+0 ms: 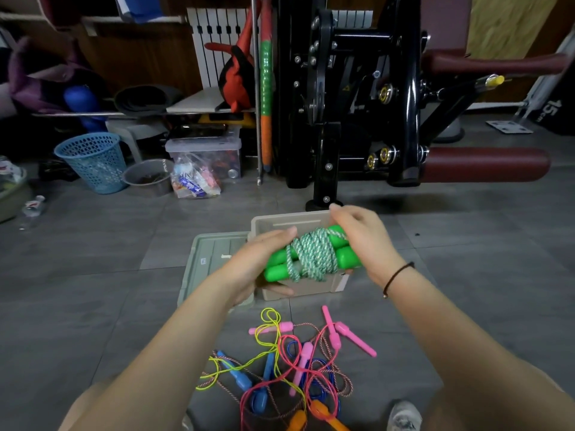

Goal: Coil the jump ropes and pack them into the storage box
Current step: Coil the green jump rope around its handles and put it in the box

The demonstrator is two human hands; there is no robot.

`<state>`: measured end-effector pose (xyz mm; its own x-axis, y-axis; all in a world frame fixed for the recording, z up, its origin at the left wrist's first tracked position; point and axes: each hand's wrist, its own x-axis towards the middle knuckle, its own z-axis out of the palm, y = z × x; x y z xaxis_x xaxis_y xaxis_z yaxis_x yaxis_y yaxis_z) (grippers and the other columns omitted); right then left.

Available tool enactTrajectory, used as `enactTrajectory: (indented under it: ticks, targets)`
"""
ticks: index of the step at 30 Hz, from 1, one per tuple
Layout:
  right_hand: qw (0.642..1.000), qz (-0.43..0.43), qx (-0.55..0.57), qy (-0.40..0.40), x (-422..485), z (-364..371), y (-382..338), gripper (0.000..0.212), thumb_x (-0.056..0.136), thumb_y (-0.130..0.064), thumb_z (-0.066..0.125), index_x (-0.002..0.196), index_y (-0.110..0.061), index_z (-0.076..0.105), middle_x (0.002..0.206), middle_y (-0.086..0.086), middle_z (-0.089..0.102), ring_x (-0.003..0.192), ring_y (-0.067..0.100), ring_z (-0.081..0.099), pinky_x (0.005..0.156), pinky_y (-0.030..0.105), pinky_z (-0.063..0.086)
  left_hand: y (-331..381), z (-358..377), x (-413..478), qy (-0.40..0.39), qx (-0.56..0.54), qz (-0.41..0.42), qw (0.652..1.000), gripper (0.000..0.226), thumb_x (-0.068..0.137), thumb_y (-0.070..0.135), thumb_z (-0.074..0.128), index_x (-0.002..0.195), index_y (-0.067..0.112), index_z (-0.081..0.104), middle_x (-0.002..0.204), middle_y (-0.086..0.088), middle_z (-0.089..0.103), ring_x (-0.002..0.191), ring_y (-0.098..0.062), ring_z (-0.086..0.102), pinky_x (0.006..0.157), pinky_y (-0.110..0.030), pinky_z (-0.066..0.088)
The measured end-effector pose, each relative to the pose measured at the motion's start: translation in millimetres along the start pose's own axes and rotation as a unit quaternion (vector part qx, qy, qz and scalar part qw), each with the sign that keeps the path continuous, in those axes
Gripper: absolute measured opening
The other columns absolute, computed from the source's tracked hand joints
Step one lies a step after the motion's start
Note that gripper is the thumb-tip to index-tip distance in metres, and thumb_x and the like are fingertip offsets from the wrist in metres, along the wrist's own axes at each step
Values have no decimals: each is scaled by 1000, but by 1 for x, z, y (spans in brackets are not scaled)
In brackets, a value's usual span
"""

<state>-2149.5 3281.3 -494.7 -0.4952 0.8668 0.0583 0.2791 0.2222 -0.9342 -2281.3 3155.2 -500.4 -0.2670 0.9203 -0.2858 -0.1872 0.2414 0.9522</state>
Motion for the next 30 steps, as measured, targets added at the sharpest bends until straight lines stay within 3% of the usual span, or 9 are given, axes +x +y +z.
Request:
enactTrajectory:
  ticks: [4,7,10,12,14,19,23,26,30]
  targets:
    - [993,-35,-51,99,10,-16,-1,52,87,-56,50,73,-8,65,75,12,66,78,25,63,78,39,50,6,-10,7,-50,100,27,993,22,87,23,61,107,14,67,87,-2,69,74,-11,63,56,-23,55]
    - [991,-4,67,115,13,-7,-2,48,82,-65,49,75,-19,63,80,4,67,82,19,64,80,42,52,5,-12,12,-44,85,38,995,26,88,8,60,114,8,62,95,-7,68,76,-14,65,59,-21,57]
    - [959,34,280,6,18,-7,-11,41,88,-53,53,106,-17,60,106,6,66,89,18,64,79,37,55,7,-8,17,13,-13,92,996,21,91,5,54,110,6,62,94,-6,68,73,-10,67,56,-21,57]
    - [958,56,254,-121,15,-7,-12,33,91,-33,56,121,-18,54,113,3,63,91,18,61,82,40,53,9,-1,21,58,-94,119,987,21,92,4,51,112,4,59,90,-4,69,71,-8,68,56,-21,57]
    - [953,56,205,-216,8,0,-9,33,89,-14,61,121,-15,53,113,5,62,92,21,64,82,41,56,4,6,25,71,-120,135,981,21,92,3,52,112,7,57,88,-3,72,76,-12,70,62,-26,58]
    - [975,12,130,-177,7,17,4,34,84,0,64,116,-7,54,118,12,62,93,21,67,77,34,59,-2,4,31,97,26,135,986,24,89,11,62,110,22,61,98,-5,71,92,-25,67,82,-41,56]
    - [981,-4,63,-181,11,14,10,35,78,-5,72,107,-18,57,109,1,65,94,18,67,78,38,59,-1,6,31,105,47,128,985,20,85,31,67,99,17,64,100,-13,70,86,-27,68,73,-39,58]
    - [971,12,110,-211,4,16,6,34,83,5,64,112,-8,54,104,5,62,81,15,67,70,28,59,-1,8,31,171,82,145,971,29,88,36,63,87,6,63,79,-13,65,65,-26,61,56,-35,53]
    - [968,13,146,-204,-1,17,7,37,83,6,64,116,2,48,105,15,58,79,18,67,68,29,60,-2,4,29,161,55,144,975,44,90,34,59,90,-9,62,74,-16,61,50,-18,56,43,-24,44]
